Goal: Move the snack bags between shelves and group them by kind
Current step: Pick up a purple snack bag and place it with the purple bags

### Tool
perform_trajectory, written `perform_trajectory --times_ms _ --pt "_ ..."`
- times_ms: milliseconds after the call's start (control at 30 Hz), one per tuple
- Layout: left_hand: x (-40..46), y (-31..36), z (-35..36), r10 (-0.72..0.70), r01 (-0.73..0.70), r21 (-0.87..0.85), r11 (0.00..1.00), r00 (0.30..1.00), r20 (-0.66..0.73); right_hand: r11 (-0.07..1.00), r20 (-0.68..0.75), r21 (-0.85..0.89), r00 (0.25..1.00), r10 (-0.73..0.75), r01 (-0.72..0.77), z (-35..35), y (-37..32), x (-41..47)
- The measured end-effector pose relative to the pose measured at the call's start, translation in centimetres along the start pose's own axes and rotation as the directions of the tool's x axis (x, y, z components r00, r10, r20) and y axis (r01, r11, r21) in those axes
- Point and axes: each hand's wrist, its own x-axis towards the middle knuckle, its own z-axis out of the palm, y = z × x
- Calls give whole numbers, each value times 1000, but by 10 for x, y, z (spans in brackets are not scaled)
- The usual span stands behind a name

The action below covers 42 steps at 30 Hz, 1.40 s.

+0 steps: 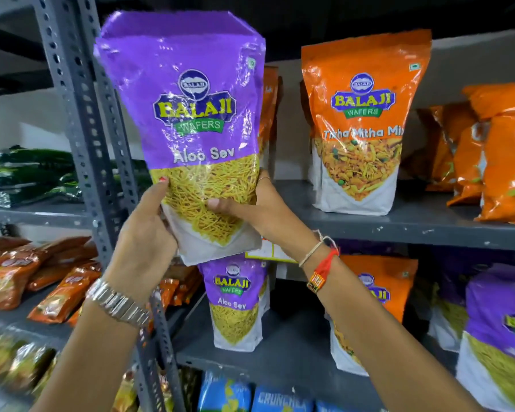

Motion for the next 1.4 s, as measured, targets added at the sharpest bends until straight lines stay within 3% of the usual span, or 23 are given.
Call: perform_trajectory --times_ms 67,167,467,567,767,1000,1167,1400 --pt "-23 -8 -6 5 -7 53 999 999 49 999 33 -33 999 37 -36 7 9 -21" --pt "-55 -37 -17 40 -39 192 981 999 -6 994 85 -8 991 108 -108 13 36 -54" --pt "-136 -169 -45 -128 190 257 948 963 -238 923 281 -19 884 375 -385 2 144 -146" --pt "-142 -206 -48 -200 297 321 900 932 -301 886 257 2 857 448 -464 -8 178 -169" --pt "-128 -267 -45 -224 371 438 819 909 -352 837 181 -16 822 540 -547 -37 218 -180" --pt "-79 -300 -25 -233 361 507 783 926 -298 825 -9 14 825 565 -565 -63 250 -163" --pt "-59 -322 -28 -224 357 554 752 929 -293 807 -67 -3 806 588 -590 -68 272 -153" --pt "-61 -326 -21 -171 306 500 810 939 -297 835 -172 4 822 543 -550 -60 281 -163"
